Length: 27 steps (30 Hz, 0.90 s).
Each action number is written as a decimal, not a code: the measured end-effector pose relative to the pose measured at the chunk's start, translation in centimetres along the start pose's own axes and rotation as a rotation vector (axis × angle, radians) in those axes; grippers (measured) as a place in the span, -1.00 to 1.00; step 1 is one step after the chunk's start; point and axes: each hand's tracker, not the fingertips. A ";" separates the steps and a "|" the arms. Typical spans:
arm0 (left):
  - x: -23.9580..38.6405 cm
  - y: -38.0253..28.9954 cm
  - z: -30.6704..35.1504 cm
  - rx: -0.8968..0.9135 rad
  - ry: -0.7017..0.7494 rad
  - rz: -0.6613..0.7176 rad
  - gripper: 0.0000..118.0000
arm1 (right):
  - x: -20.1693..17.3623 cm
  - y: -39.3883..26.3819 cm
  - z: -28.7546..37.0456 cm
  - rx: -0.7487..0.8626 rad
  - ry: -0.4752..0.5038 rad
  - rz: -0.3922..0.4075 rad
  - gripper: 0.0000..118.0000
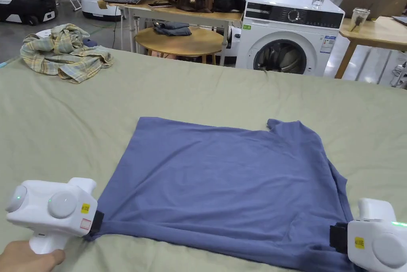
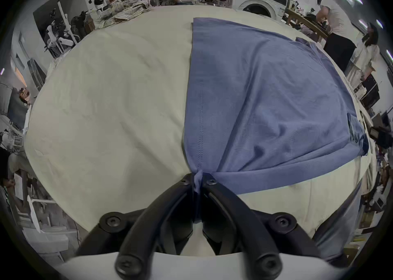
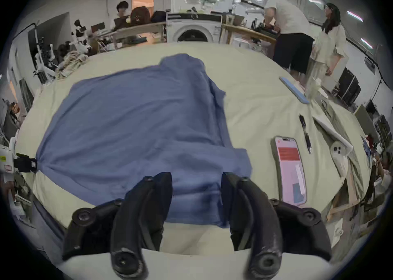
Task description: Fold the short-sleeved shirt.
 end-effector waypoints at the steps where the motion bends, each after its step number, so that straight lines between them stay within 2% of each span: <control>1: 0.0 0.1 0.1 0.001 0.000 -0.004 -1.00 | 0.4 -0.1 -0.4 -0.030 0.001 -0.004 -0.16; 5: 0.1 0.0 0.0 0.006 0.006 -0.012 -1.00 | 1.1 -1.6 -3.3 -0.192 0.020 0.014 -0.16; 6: 0.1 0.0 0.0 0.006 0.008 -0.014 -1.00 | 1.0 -2.0 -4.1 -0.227 0.031 0.019 -0.22; 8: 0.1 -0.1 0.0 0.008 0.010 -0.015 -0.99 | 0.6 -2.7 -4.9 -0.210 0.025 0.042 -0.28; 9: 0.4 -0.2 0.3 0.009 0.011 -0.017 -1.00 | 0.3 -2.6 -4.5 -0.186 0.003 0.066 -0.46; 10: 0.5 -0.3 0.4 0.011 0.011 -0.018 -1.00 | 0.0 -2.5 -4.2 -0.194 0.007 0.068 -0.83; 11: 0.5 -0.3 0.5 0.013 0.011 -0.018 -1.00 | -0.1 -2.2 -4.1 -0.189 0.032 0.076 -0.91; 12: 0.5 -0.4 0.6 0.015 0.009 -0.020 -1.00 | -0.1 -2.2 -4.0 -0.190 0.083 0.063 -0.92; 13: 0.3 -0.3 0.6 0.018 0.009 -0.019 -1.00 | -0.2 -2.3 -4.0 -0.191 0.047 0.068 -0.92; 14: 0.2 -0.3 0.7 0.027 0.006 -0.014 -1.00 | -0.3 -2.2 -3.9 -0.190 0.040 0.097 -0.92; 15: 0.2 -0.4 1.0 0.035 0.003 -0.014 -1.00 | -0.2 -2.2 -3.6 -0.183 0.042 0.093 -0.92; 17: 0.3 -0.4 1.8 0.061 0.000 -0.017 -1.00 | 0.5 -2.0 -2.6 -0.127 0.070 0.040 -0.92; 27: 0.4 4.8 6.2 0.271 -0.042 0.005 -1.00 | 1.2 3.8 1.1 0.118 0.076 -0.003 -0.92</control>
